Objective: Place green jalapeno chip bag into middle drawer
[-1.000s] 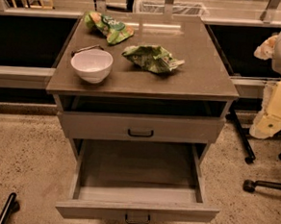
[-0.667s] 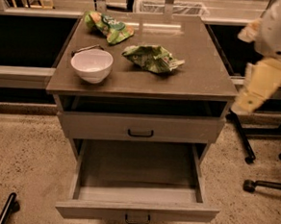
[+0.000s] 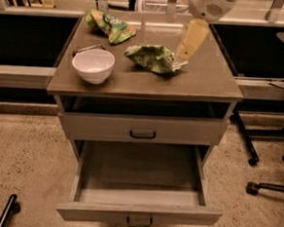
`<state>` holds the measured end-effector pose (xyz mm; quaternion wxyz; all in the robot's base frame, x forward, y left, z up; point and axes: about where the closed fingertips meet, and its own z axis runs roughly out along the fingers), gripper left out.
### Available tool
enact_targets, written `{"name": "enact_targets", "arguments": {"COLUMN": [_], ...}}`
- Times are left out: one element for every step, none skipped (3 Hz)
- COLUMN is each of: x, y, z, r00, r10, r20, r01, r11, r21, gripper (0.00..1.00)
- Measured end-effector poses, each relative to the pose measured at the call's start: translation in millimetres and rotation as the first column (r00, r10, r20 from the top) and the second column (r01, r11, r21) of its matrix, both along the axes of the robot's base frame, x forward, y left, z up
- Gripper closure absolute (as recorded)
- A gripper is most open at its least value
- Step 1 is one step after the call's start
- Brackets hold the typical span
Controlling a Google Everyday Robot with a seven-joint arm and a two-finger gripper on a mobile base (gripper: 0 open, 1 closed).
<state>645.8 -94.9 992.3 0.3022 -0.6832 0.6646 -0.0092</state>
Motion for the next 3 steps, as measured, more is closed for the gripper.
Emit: {"name": "enact_targets", "arguments": {"x": [61, 105, 115], "y": [53, 68, 65], "z": [-25, -65, -86], "r00": [0.9993, 0.9961, 0.9884], "r10": [0.035, -0.063, -0.119], "r20": [-0.007, -0.062, -0.093], "r01": [-0.035, 0.061, 0.112], "r11": [0.999, 0.998, 0.99], "r21": [0.021, -0.025, -0.085], "gripper": [0.0, 0.0, 0.0]}}
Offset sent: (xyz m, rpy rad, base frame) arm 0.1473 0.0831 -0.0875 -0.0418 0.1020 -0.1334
